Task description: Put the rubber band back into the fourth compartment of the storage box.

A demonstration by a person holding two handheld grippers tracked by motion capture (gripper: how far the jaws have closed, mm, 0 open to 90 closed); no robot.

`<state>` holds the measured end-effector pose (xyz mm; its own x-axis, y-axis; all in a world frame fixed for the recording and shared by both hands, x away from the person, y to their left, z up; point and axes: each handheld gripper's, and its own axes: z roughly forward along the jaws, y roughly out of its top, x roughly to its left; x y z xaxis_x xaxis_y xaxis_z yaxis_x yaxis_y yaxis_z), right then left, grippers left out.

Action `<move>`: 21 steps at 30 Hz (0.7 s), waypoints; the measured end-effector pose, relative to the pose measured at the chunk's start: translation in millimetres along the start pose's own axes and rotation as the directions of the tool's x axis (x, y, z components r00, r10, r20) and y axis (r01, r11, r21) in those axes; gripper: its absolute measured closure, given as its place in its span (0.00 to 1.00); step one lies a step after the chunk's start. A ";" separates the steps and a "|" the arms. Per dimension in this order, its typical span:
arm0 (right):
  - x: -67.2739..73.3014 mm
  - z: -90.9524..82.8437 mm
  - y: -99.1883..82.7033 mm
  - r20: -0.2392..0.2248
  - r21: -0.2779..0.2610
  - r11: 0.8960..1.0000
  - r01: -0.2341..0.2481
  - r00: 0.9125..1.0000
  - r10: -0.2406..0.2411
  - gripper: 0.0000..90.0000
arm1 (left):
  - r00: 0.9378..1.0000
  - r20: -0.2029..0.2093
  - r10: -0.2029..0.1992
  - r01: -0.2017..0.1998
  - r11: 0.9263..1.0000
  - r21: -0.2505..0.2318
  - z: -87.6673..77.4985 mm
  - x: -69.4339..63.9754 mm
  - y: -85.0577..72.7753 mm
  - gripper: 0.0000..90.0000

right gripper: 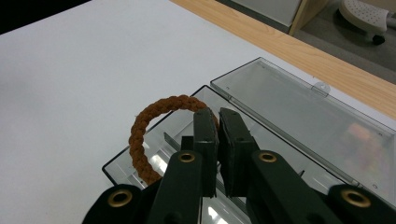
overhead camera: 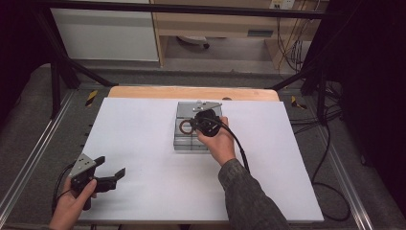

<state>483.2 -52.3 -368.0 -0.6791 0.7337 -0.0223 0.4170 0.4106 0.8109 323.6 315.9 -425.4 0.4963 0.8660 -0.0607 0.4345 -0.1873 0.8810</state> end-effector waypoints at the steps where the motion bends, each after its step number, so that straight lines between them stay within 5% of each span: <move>1: 0.1 0.7 -0.4 0.002 0.000 1.000 -0.001 1.000 0.001 0.96 | 1.000 0.000 0.000 0.000 1.000 0.000 0.1 0.0 0.0 0.07; 21: 4.6 9.4 -4.4 -0.008 0.043 0.999 0.020 1.000 -0.020 0.96 | 1.000 0.001 0.003 -0.003 1.000 0.003 0.1 0.1 -0.1 0.07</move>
<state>483.9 -45.7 -377.1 -0.6918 0.7213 -0.0339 0.4286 0.4480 0.7846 323.7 315.9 -425.6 0.4983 0.8650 -0.0590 0.4355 -0.1909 0.8797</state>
